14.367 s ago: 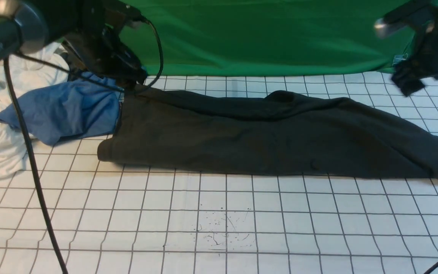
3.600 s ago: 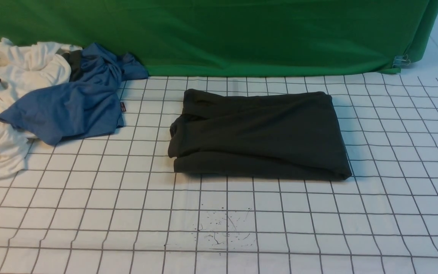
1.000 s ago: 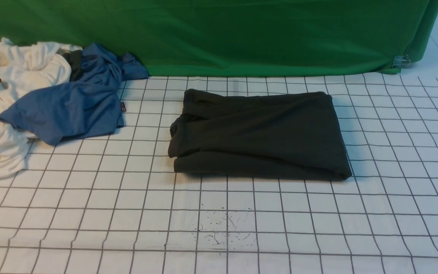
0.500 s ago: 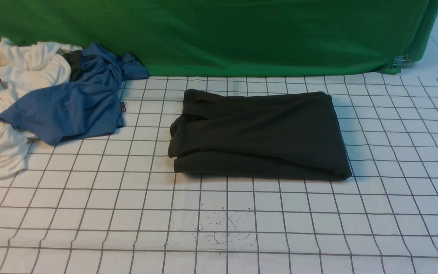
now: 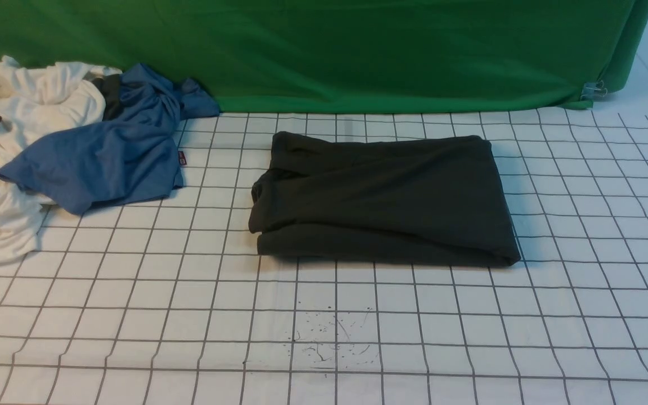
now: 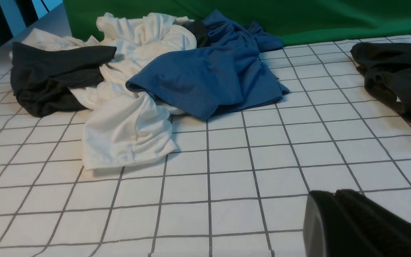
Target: Fold a long-sleeved shirt over a white checkered tablecloth.
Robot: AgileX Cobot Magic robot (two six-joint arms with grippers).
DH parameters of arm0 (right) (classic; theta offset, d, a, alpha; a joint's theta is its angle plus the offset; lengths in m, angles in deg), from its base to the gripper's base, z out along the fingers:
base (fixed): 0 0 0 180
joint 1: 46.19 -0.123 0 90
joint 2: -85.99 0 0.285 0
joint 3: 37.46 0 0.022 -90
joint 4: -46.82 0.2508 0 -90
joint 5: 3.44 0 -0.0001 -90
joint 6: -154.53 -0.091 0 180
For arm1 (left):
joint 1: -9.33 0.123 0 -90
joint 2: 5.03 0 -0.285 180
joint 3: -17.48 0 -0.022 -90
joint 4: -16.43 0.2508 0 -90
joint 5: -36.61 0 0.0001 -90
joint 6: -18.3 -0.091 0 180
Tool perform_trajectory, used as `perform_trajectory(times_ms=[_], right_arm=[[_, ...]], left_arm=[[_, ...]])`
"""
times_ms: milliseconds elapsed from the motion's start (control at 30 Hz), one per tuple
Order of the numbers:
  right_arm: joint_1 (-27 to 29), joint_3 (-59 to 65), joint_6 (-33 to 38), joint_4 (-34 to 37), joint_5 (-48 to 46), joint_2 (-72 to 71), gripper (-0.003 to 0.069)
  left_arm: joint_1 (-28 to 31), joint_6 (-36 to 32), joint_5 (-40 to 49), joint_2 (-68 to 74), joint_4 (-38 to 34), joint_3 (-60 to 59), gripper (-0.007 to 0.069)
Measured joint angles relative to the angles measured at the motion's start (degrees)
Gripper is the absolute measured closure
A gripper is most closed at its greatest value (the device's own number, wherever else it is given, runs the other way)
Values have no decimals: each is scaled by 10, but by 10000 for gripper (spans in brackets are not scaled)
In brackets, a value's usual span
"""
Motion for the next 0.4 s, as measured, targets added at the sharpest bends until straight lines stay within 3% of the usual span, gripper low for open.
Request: perform_trajectory(times_ms=[400], right_arm=[[0, 0, 0, 0, 0, 0, 501]], left_arm=[[0, 0, 0, 0, 0, 0, 653]])
